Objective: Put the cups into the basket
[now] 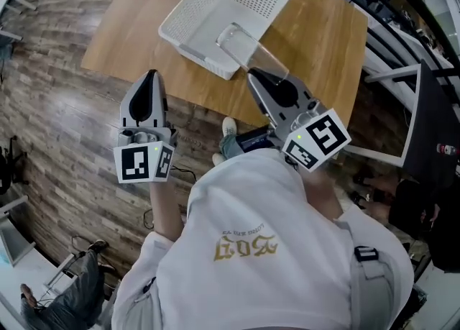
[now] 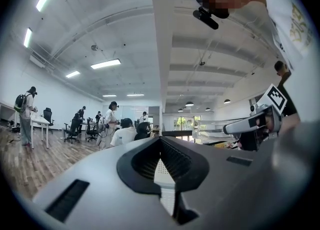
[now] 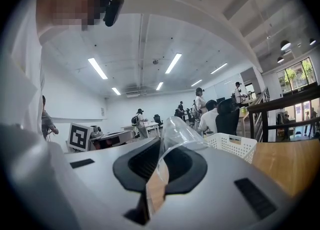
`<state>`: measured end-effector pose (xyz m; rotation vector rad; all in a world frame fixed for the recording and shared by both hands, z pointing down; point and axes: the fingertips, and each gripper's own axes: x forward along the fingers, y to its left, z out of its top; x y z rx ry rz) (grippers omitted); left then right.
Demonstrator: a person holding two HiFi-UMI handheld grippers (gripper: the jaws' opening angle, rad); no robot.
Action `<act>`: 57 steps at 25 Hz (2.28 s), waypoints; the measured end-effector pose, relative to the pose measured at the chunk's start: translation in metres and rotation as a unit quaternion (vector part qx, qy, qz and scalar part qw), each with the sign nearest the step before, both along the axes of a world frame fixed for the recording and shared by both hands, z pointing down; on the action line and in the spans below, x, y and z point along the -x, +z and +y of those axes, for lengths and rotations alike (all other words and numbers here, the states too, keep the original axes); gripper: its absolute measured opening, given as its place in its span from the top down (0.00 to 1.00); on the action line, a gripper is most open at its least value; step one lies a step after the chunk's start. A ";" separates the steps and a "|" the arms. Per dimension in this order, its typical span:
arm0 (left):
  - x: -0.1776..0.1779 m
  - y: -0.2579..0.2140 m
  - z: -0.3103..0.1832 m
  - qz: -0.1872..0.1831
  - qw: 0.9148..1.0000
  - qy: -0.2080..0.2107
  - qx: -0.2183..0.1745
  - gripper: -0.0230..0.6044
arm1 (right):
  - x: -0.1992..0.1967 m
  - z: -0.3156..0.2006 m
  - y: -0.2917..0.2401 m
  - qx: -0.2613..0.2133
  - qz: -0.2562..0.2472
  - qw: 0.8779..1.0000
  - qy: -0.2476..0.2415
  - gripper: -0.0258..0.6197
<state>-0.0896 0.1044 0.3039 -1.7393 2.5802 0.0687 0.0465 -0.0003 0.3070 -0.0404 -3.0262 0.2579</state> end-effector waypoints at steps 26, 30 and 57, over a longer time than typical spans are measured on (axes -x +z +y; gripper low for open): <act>0.069 0.003 -0.155 -0.015 0.988 0.149 0.035 0.95 | 0.085 -0.096 0.007 0.031 -0.010 0.996 0.079 0.92; 0.076 0.003 -0.189 -0.010 0.976 0.216 0.027 0.95 | 0.090 -0.112 0.002 0.029 -0.019 0.990 0.135 0.92; 0.058 0.006 -0.253 -0.021 0.925 0.373 0.068 0.95 | 0.083 -0.123 -0.001 0.028 -0.005 0.970 0.243 0.92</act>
